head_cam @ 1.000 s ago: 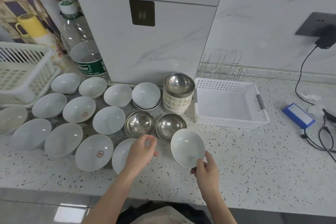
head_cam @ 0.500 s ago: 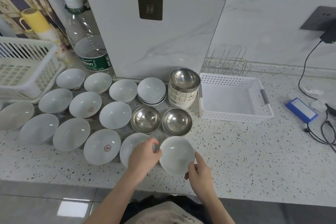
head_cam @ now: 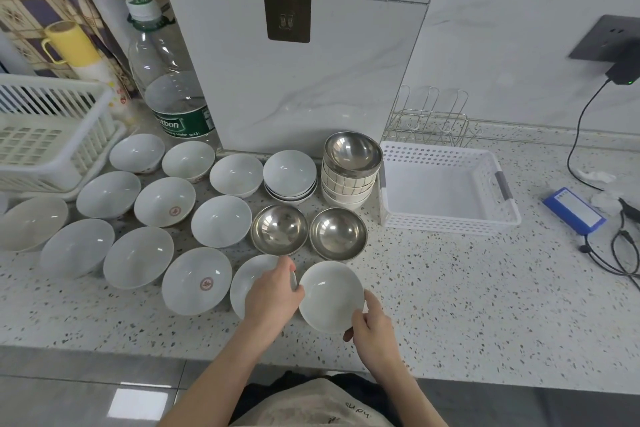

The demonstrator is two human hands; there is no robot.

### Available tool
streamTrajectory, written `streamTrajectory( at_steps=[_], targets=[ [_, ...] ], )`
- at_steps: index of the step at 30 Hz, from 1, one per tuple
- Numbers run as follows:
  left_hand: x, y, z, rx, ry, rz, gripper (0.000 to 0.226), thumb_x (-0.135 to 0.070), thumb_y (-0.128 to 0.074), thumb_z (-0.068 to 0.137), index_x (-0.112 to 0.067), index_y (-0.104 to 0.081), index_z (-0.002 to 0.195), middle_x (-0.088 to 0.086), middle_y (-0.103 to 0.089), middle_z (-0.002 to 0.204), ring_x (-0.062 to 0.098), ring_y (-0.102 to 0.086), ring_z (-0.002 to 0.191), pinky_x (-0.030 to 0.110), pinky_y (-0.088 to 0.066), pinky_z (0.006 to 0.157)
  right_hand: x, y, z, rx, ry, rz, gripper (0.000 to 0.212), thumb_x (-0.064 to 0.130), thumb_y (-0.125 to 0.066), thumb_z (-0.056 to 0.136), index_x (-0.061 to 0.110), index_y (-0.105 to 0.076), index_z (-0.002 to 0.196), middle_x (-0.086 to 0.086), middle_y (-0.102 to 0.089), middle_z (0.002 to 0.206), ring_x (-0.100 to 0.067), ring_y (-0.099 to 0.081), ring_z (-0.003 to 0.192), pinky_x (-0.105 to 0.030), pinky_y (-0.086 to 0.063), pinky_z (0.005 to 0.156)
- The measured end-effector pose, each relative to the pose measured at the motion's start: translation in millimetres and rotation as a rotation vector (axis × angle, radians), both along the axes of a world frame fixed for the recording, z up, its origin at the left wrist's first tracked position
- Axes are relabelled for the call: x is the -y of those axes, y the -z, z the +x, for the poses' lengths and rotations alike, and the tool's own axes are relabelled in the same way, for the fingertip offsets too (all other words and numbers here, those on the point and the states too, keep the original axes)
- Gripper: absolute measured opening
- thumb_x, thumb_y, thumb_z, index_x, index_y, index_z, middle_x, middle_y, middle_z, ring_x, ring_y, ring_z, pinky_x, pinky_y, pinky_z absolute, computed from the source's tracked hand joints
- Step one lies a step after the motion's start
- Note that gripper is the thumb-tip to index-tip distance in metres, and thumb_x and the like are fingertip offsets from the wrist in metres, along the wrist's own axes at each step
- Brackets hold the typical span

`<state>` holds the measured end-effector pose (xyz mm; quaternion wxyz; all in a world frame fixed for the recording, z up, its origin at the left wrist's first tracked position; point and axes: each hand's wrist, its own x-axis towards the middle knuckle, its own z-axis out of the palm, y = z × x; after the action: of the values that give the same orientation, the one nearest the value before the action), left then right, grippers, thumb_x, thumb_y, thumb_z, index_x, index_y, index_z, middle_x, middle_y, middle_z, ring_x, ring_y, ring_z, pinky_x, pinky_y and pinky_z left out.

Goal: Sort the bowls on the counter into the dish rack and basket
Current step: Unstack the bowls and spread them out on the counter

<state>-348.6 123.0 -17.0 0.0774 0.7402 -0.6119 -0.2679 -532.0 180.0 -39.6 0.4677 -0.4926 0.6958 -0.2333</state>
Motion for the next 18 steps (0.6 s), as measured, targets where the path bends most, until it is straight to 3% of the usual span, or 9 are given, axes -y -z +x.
streamTrajectory(
  at_steps=[8, 13, 16, 18],
  targets=[
    [0.0, 1.1, 1.5, 0.007, 0.018, -0.006, 0.032, -0.031, -0.059, 0.093, -0.023, -0.047, 0.122, -0.010, -0.049, 0.064, 0.002, -0.045, 0.054, 0.020, -0.025, 0.043, 1.0, 2.8, 2.4, -0.007, 0.023, 0.040, 0.042, 0.019, -0.039, 0.099, 0.021, -0.037, 0.140, -0.002, -0.070, 0.066, -0.009, -0.063, 0.059, -0.018, -0.047, 0.048],
    [1.8, 0.3, 0.9, -0.005, 0.016, 0.019, 0.035, -0.029, -0.060, 0.092, -0.023, -0.047, 0.124, -0.010, -0.049, 0.065, 0.003, -0.045, 0.055, 0.021, -0.026, 0.043, 13.8, -4.3, -9.5, -0.139, 0.009, 0.063, 0.043, 0.049, -0.042, 0.094, 0.029, -0.047, 0.132, -0.001, -0.071, 0.067, -0.007, -0.066, 0.065, -0.028, -0.051, 0.057],
    [3.4, 0.2, 0.1, -0.020, -0.001, 0.025, 0.036, -0.030, -0.060, 0.092, -0.023, -0.047, 0.124, -0.012, -0.050, 0.066, 0.001, -0.046, 0.056, 0.021, -0.028, 0.044, 37.4, -9.3, -18.3, -0.163, 0.061, 0.045, 0.047, 0.044, -0.039, 0.097, 0.025, -0.045, 0.140, -0.004, -0.073, 0.078, -0.005, -0.062, 0.066, -0.024, -0.044, 0.056],
    [4.1, -0.3, -0.1, -0.040, -0.028, 0.029, 0.036, -0.031, -0.060, 0.091, -0.023, -0.047, 0.124, -0.014, -0.050, 0.069, 0.001, -0.048, 0.058, 0.021, -0.029, 0.045, 57.9, -13.4, -21.3, -0.117, 0.063, 0.060, 0.047, 0.036, -0.038, 0.099, 0.024, -0.039, 0.145, 0.004, -0.070, 0.081, -0.002, -0.057, 0.074, -0.027, -0.042, 0.066]
  ],
)
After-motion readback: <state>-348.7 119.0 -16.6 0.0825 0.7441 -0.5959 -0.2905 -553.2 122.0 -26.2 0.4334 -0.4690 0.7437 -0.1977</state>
